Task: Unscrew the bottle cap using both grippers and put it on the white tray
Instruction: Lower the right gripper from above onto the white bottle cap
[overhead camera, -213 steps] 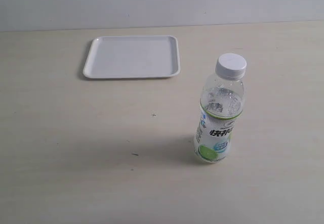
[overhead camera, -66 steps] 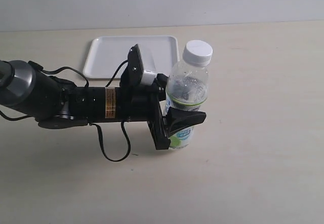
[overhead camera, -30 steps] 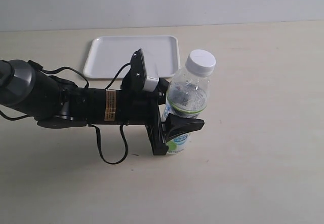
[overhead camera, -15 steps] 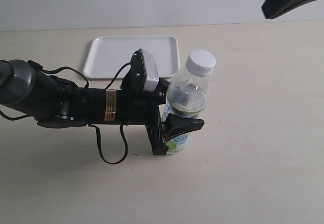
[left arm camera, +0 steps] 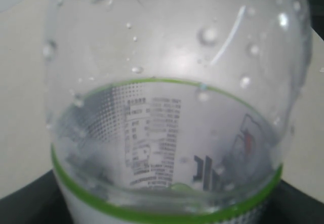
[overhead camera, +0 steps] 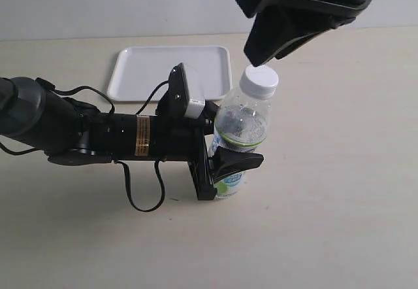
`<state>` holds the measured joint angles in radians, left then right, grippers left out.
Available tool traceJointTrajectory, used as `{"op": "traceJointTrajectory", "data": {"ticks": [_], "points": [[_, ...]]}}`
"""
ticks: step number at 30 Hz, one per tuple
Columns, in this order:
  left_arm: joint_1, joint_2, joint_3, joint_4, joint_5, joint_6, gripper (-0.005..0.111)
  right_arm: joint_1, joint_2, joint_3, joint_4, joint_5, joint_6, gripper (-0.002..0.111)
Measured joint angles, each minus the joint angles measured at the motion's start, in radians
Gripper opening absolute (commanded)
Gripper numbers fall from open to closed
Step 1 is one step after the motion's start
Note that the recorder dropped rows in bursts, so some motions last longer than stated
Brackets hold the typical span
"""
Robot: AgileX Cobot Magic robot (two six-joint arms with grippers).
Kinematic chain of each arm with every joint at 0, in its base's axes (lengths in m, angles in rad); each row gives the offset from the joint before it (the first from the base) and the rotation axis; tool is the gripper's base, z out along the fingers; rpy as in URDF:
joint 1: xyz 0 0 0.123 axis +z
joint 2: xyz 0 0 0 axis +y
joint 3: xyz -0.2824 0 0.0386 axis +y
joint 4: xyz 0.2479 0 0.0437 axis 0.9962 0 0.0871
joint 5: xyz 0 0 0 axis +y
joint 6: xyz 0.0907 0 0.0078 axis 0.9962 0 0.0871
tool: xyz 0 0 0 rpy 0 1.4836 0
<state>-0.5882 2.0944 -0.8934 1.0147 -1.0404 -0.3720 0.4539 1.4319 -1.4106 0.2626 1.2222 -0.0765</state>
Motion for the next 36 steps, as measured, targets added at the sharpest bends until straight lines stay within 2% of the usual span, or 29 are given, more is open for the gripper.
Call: {"op": "traceJointTrajectory", "data": {"ticks": [2, 12, 36], "points": [[0.0, 0.0, 0.0, 0.0, 0.0, 0.0, 0.0, 0.007, 0.008, 0.0, -0.016, 0.002, 0.011, 0.067], [0.0, -0.003, 0.0, 0.002, 0.006, 0.0, 0.0, 0.01, 0.115, 0.0, -0.061, 0.002, 0.023, 0.066], [0.0, -0.006, 0.0, 0.001, 0.016, 0.002, 0.0, 0.01, 0.156, -0.004, -0.104, -0.014, 0.043, 0.064]]}}
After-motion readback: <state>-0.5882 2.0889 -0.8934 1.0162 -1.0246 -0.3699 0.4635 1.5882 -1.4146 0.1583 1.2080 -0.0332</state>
